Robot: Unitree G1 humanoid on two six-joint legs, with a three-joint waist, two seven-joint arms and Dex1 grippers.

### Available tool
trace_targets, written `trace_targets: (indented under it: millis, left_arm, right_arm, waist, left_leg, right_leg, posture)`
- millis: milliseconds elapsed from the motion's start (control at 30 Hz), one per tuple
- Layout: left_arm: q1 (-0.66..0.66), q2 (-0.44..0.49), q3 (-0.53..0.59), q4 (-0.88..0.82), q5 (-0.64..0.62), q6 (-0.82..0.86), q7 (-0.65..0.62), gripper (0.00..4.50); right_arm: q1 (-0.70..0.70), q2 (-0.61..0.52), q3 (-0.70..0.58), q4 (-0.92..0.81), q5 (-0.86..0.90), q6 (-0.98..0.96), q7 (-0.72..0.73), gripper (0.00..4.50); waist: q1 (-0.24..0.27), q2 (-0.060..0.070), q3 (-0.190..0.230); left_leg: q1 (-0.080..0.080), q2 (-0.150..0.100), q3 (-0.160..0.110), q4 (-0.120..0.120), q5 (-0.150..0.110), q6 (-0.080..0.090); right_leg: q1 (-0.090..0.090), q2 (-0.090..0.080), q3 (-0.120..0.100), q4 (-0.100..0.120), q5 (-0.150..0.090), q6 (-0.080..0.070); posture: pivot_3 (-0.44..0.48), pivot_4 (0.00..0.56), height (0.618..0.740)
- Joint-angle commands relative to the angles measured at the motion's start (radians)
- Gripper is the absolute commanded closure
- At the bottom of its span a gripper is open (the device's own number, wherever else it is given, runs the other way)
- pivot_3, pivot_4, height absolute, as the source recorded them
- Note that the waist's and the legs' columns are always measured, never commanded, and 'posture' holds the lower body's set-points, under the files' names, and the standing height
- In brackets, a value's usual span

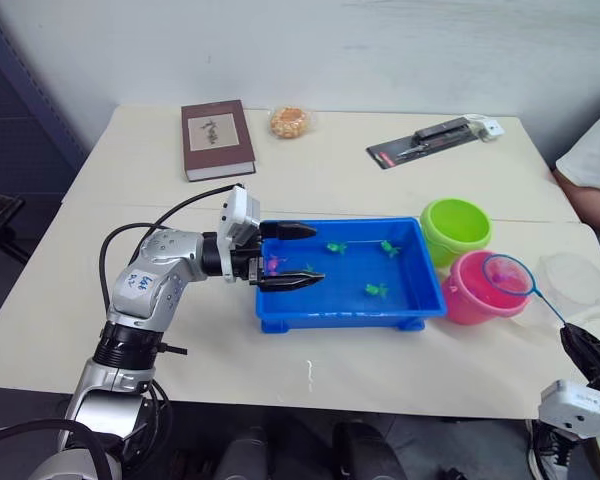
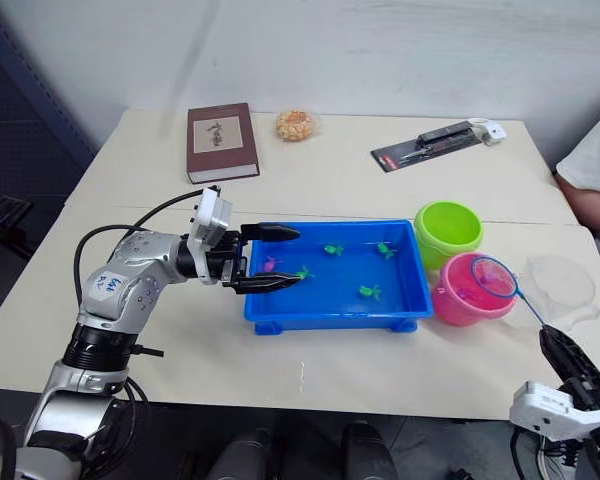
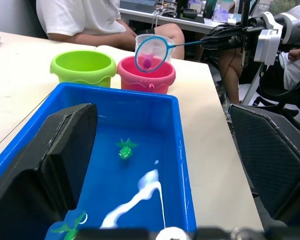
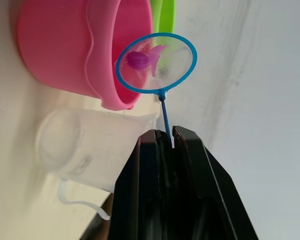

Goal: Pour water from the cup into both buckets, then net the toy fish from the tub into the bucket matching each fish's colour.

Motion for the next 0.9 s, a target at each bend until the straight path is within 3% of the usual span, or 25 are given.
trace_targets:
  millis: [33, 800, 833, 900]
  left_arm:
    - [-0.005, -0.006, 0.010, -0.041, -0.012, -0.008, 0.004, 0.01]
    - [0.012, -0.010, 0.010, -0.052, -0.009, -0.013, 0.007, 0.01]
    - [0.013, -0.010, 0.013, -0.052, -0.010, -0.012, 0.010, 0.01]
    - [0.025, 0.004, 0.023, -0.050, -0.007, -0.016, 0.009, 0.01]
  right_arm:
    - [0.016, -0.012, -0.024, 0.014, -0.038, -0.009, -0.086, 4.50]
    - [0.013, -0.018, 0.010, -0.025, -0.014, 0.073, -0.105, 4.50]
    - [-0.001, -0.019, 0.003, -0.032, 0.021, 0.079, -0.098, 4.50]
    - [-0.043, -0.046, 0.021, -0.075, 0.258, 0.093, -0.005, 4.50]
  waist:
    - [0.000, 0.000, 0.000]
    - [0.000, 0.000, 0.000]
    - [0.000, 0.000, 0.000]
    - [-0.004, 0.000, 0.000]
  left_leg:
    - [0.000, 0.000, 0.000, 0.000, 0.000, 0.000]
    - [0.000, 0.000, 0.000, 0.000, 0.001, 0.000]
    - [0.000, 0.000, 0.000, 0.000, 0.001, 0.000]
    - [0.000, 0.000, 0.000, 0.000, 0.001, 0.000]
  right_leg:
    - [0.000, 0.000, 0.000, 0.000, 0.000, 0.000]
    - [0.000, 0.000, 0.000, 0.001, 0.000, 0.000]
    - [0.000, 0.000, 0.000, 0.001, 0.000, 0.000]
    - [0.000, 0.000, 0.000, 0.001, 0.000, 0.000]
  posture:
    - [0.000, 0.150, 0.738]
    - [0.000, 0.150, 0.738]
    - [0.000, 0.150, 0.738]
    - [0.000, 0.150, 0.738]
